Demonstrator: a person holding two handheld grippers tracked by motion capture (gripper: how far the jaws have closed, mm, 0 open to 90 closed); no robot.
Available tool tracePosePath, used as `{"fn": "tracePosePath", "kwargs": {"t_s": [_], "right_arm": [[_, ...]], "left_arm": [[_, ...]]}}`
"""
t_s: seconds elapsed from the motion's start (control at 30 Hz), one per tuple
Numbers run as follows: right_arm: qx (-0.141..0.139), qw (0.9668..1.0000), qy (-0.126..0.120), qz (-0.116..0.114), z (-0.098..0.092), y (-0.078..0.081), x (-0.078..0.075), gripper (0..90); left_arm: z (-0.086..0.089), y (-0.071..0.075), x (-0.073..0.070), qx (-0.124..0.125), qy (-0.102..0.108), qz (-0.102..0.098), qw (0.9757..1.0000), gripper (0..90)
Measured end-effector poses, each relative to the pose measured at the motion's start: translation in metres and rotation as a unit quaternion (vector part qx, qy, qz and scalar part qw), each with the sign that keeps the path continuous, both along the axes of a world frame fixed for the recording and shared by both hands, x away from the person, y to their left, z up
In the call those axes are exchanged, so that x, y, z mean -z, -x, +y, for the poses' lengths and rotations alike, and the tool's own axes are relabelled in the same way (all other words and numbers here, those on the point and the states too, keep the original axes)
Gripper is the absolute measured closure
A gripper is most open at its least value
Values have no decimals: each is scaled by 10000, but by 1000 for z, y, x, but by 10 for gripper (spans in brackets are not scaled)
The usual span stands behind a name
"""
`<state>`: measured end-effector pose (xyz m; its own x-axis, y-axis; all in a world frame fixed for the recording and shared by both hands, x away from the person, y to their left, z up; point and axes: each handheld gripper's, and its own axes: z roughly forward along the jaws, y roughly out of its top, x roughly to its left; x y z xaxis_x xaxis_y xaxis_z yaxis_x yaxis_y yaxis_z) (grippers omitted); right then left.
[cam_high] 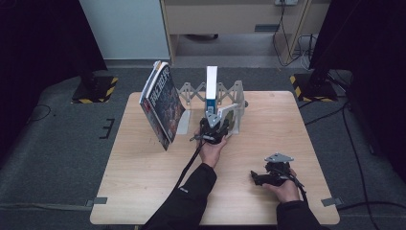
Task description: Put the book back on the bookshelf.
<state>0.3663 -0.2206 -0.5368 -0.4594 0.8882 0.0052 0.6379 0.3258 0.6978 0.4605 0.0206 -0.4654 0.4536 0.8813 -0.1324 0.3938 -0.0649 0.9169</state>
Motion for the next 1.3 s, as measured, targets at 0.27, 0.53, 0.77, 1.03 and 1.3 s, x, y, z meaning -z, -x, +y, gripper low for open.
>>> {"fn": "tracePosePath", "kwargs": {"t_s": [0.27, 0.53, 0.77, 1.03, 1.3], "right_arm": [[-15, 10000, 3, -16, 0, 0, 0, 51], [-35, 10000, 10, -17, 1, 0, 0, 51], [-41, 10000, 6, -14, 1, 0, 0, 50], [-40, 10000, 4, -14, 1, 0, 0, 49], [-28, 10000, -8, -6, 1, 0, 0, 49]], "left_arm": [[1, 7, 13, 74, 19, 19, 10000, 739], [2, 13, 30, 186, -162, 221, 9995, 735], [0, 15, 43, 247, -293, 493, 9980, 730], [3, 17, 44, 337, -256, 256, 9988, 658], [17, 30, 49, 442, -259, 184, 9985, 527]]}}
